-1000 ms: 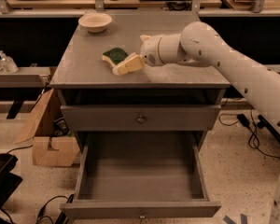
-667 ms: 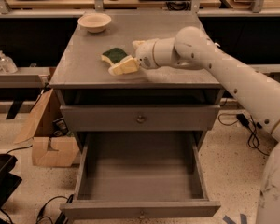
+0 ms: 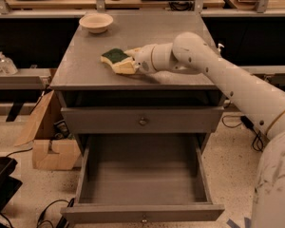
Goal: Place sponge into middle drawer
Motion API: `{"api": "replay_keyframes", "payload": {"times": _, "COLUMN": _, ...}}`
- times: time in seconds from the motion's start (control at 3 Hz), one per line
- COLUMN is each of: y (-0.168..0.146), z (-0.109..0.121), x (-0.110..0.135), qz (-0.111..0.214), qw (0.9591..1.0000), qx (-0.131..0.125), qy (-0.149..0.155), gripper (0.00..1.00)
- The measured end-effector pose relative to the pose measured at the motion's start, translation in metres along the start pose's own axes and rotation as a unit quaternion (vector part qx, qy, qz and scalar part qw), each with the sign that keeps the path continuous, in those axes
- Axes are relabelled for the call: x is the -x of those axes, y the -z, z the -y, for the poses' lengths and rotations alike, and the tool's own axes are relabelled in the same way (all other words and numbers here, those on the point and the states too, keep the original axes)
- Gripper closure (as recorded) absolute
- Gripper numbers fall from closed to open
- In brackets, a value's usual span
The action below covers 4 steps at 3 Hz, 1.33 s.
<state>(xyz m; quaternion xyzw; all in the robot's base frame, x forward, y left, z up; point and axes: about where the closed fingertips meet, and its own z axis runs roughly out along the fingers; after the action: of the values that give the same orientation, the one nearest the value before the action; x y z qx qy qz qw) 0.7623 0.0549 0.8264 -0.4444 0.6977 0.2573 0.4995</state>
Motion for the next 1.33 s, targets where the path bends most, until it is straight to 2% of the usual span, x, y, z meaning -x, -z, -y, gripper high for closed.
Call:
{"api": "replay_keyframes", "payload": {"times": 0.33, "y": 0.001, "z": -0.002, "x": 0.006, "qz": 0.009, "qw": 1.0000, "qx": -0.002, "qy": 0.004, "gripper": 0.99}}
{"api": "replay_keyframes", "payload": {"times": 0.67, "y": 0.035, "z": -0.027, "x": 0.018, "qz": -0.005, "qw": 0.9993, "qx": 0.002, "qy": 0.036, "gripper": 1.00}}
{"api": "replay_keyframes", "payload": {"times": 1.0, "y": 0.078, "z": -0.076, "x": 0.035, "qz": -0.030, "qw": 0.9967, "qx": 0.020, "qy": 0.072, "gripper": 1.00}}
{"api": "replay_keyframes", "payload": {"times": 1.33, "y": 0.110, "z": -0.124, "x": 0.037, "qz": -0.027, "qw": 0.9929, "qx": 0.064, "qy": 0.096, "gripper": 1.00}}
